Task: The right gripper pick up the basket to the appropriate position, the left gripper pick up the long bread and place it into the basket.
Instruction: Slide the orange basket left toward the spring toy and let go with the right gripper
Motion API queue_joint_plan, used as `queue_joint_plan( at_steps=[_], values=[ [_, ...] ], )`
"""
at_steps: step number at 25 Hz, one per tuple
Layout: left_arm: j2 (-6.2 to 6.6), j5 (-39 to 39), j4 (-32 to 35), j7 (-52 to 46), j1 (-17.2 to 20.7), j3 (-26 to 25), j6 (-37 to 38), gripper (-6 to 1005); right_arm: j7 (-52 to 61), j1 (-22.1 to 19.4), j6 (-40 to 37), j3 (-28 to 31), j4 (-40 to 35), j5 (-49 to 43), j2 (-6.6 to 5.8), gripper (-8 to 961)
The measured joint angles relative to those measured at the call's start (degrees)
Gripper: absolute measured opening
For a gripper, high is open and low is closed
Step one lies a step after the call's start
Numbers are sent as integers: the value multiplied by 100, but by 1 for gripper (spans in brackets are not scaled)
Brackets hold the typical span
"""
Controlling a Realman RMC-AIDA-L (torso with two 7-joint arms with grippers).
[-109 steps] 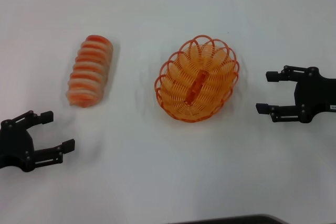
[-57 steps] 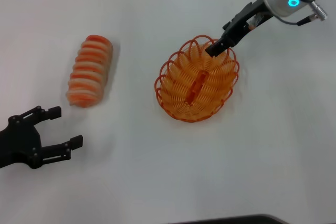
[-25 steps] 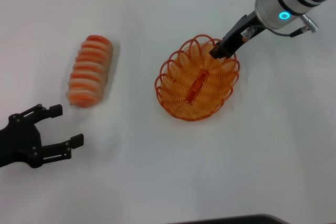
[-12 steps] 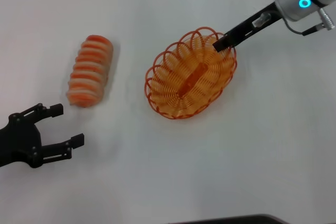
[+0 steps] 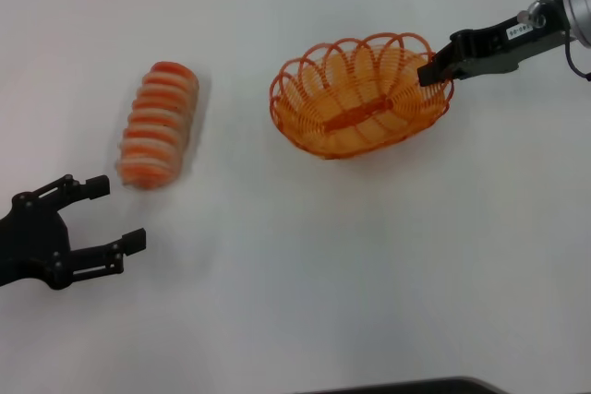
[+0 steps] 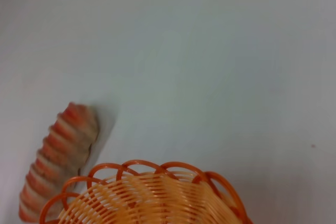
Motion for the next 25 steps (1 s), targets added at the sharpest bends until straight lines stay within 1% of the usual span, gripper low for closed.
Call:
queue_joint_plan(
  at_steps=[3, 5, 7, 12, 18, 21, 25],
  values=[
    [10, -4, 65, -23, -17, -39, -39, 935, 554, -32, 33, 36, 137, 4, -14, 87],
    [10, -8, 134, -49, -18, -94, -30, 935, 872, -42, 23, 35, 213, 6, 4, 87],
    [10, -10, 161, -75, -23, -129, -40, 935, 1125, -58, 50, 46, 258, 15, 80, 87],
    [7, -9, 163, -62, -54, -143, -68, 934, 1448, -78, 360, 48, 373, 50, 322, 88],
    [18, 2, 163, -77, -83, -148, -68, 934, 1668, -130, 762, -10, 423, 71, 530, 88],
    [17, 23, 163, -78, -83, -148, -72, 934, 1696, -156, 885, 0, 422, 82, 568, 88],
    [16, 23, 162, -78, -74, -148, -72, 934, 1699, -162, 974, -6, 448, 82, 577, 87]
  ],
)
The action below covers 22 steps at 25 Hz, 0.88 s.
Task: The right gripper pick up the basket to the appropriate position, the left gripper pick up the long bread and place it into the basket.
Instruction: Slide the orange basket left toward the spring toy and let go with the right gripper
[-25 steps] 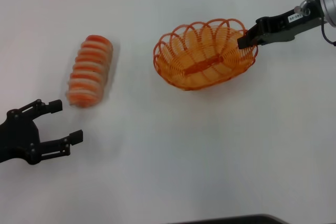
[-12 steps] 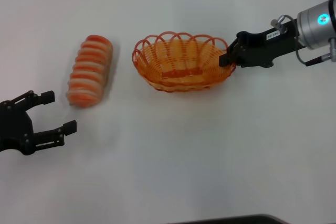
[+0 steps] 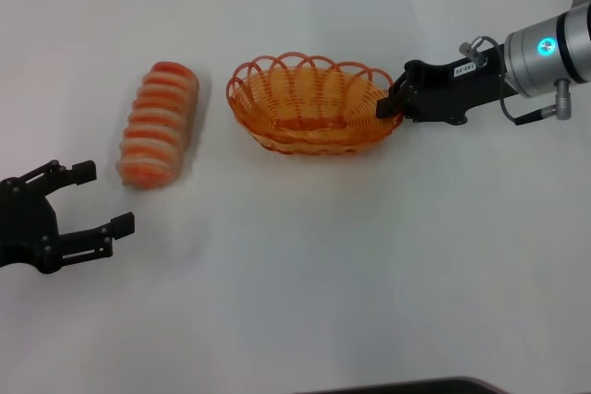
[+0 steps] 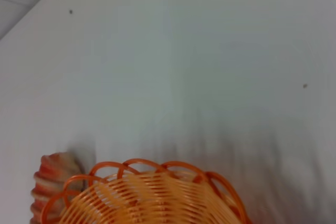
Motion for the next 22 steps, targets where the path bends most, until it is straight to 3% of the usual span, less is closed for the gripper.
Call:
queue_joint_plan(
  at_steps=[17, 22],
  values=[
    [-7, -25, 1, 25, 38, 1, 11, 925, -27, -88, 32, -7, 88, 196, 25, 106],
    [1, -25, -10, 6, 23, -4, 14, 922, -79, -126, -8, -8, 79, 266, 31, 287]
  ],
)
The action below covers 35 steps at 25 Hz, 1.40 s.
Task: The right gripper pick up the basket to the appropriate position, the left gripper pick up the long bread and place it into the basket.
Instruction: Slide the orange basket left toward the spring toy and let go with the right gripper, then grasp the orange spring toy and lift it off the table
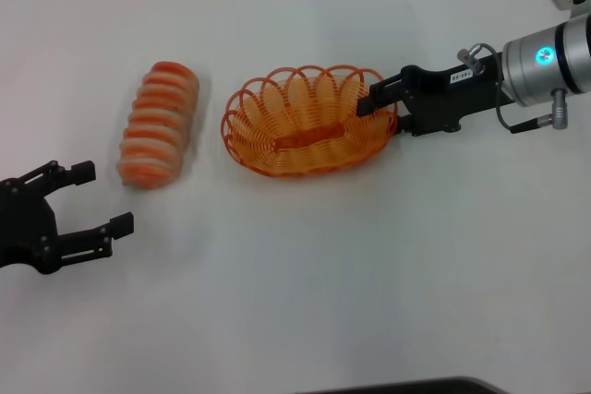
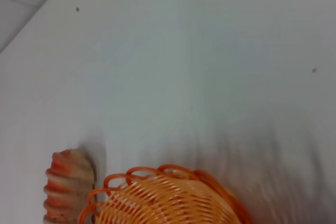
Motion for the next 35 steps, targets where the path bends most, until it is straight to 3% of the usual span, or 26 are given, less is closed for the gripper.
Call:
queue_joint_plan(
  at_steps=[5, 9, 11, 17, 24, 35],
  values=[
    [-10, -7, -39, -6, -49, -211, -1, 919, -300, -152, -121, 16, -304, 108, -99, 518],
    [-36, -8, -47, -7, -75, -281, -1, 917, -1121, -497, -335, 70, -1038, 681, -181, 707],
    [-58, -8, -51, -2, -81, -283, -11, 916, -1752, -735, -467, 70, -1334, 1220, -183, 801],
    [-28, -8, -232, -8, -106, -321, -204, 912, -4819, -1332, -1109, 61, -1444, 2189, -207, 920],
    [-21, 18, -514, -47, -207, -376, -299, 908, -7641, -1852, -1442, -47, -1346, 2118, 8, 917],
    [-17, 47, -682, -117, -151, -351, -311, 901, -9461, -2375, -1442, -58, -956, 2074, 13, 914]
  ],
)
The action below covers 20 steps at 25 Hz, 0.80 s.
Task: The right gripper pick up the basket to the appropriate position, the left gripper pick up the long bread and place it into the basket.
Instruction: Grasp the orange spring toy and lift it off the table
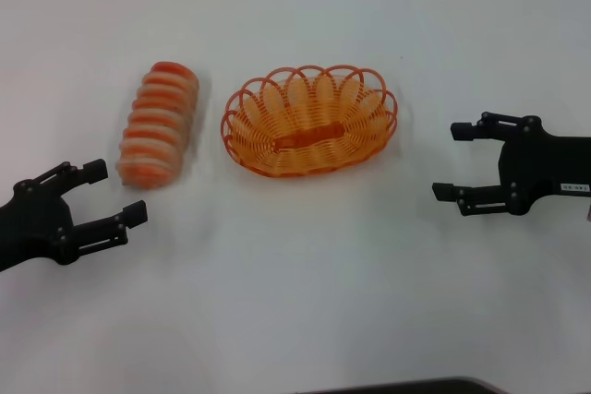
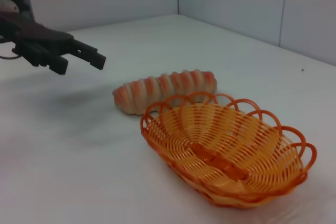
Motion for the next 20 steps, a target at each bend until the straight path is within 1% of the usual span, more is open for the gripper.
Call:
queue_joint_plan(
  at_steps=[3, 5, 8, 11, 13, 16, 17, 18, 20],
  values=[
    [5, -24, -9, -120, -11, -17, -62, 899, -108, -7, 34, 26, 8, 0, 1, 915],
    [5, -41, 42, -424, -50, -50, -119, 898, -127, 2, 98, 30, 9, 5, 3, 915],
    [-19, -48, 371, -1541, -200, -97, -123, 896, -103, 30, 214, 41, 35, 27, 4, 915],
    [-74, 11, 948, -2612, -336, 74, -76, 895, -130, 63, 276, 42, 99, 38, 10, 914],
    [-89, 229, 1519, -3760, -464, 491, -180, 893, -152, 109, 352, 17, 162, 35, 8, 914],
    [-58, 803, 2209, -4984, -719, 1224, -352, 892, -163, 180, 480, -10, 228, 14, -1, 914],
    [-65, 1045, 2433, -5296, -822, 1457, -404, 891, -165, 193, 507, -11, 229, 14, -1, 914],
    [-86, 1277, 2621, -5565, -905, 1631, -447, 891, -166, 203, 528, -11, 229, 14, -1, 914],
    [-196, 1772, 3035, -6073, -1096, 1920, -538, 889, -164, 221, 548, -9, 230, 15, 0, 914]
  ],
)
